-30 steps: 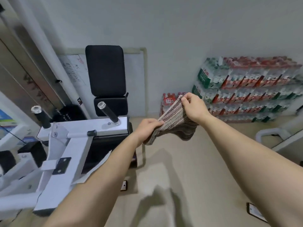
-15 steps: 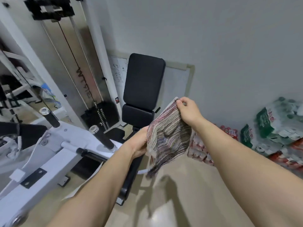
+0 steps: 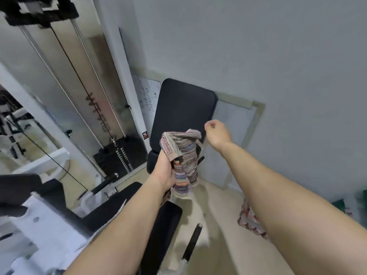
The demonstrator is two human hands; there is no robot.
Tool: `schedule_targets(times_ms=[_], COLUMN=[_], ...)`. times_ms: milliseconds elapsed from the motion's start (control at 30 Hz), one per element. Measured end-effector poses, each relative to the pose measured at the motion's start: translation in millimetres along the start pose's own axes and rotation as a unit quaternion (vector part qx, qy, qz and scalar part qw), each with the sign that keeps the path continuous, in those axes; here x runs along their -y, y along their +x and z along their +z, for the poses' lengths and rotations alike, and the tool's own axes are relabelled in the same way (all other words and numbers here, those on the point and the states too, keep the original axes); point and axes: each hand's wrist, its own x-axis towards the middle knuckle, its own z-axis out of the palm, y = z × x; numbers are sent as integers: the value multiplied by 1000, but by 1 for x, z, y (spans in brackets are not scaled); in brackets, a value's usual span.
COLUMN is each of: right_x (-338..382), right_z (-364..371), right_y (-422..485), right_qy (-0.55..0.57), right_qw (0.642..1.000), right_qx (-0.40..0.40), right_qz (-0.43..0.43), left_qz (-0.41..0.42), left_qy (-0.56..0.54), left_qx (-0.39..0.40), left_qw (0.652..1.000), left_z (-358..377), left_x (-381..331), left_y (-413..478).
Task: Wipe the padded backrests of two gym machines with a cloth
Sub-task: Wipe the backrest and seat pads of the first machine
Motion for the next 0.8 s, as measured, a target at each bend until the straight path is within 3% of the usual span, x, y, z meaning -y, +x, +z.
schedule_targets(times_ms=[133, 267, 367, 433, 533, 633, 733, 800], right_x=[-4, 0, 5, 6, 4, 11, 19, 20], right_z=[2, 0, -2, -3, -7, -5, 8, 20], right_y=[82, 165, 225, 263, 309, 348, 365, 369], right_qy=[-56, -131, -196, -229, -223, -156, -143, -132], right_qw=[998, 984, 963, 947, 947, 977, 981, 980], right_qx=[-41, -98, -120, -134, -128, -56, 31, 57], right_qz=[1, -67, -139, -179, -193, -136, -128, -135], left_qz=[38, 72, 165, 168, 171, 182, 254, 262], left_qy=[10, 148, 367, 469, 646, 729, 788, 777], left_qx=[-91, -234, -314, -343, -283, -238, -160, -179], left_qw=[995, 958, 860, 796, 688, 615, 538, 543], left_z=[-6, -5, 15, 33, 53, 48, 21, 12], left_x=[-28, -56, -72, -74, -50, -30, -45, -72], left_y=[79, 168, 238, 287, 345, 362, 360, 375])
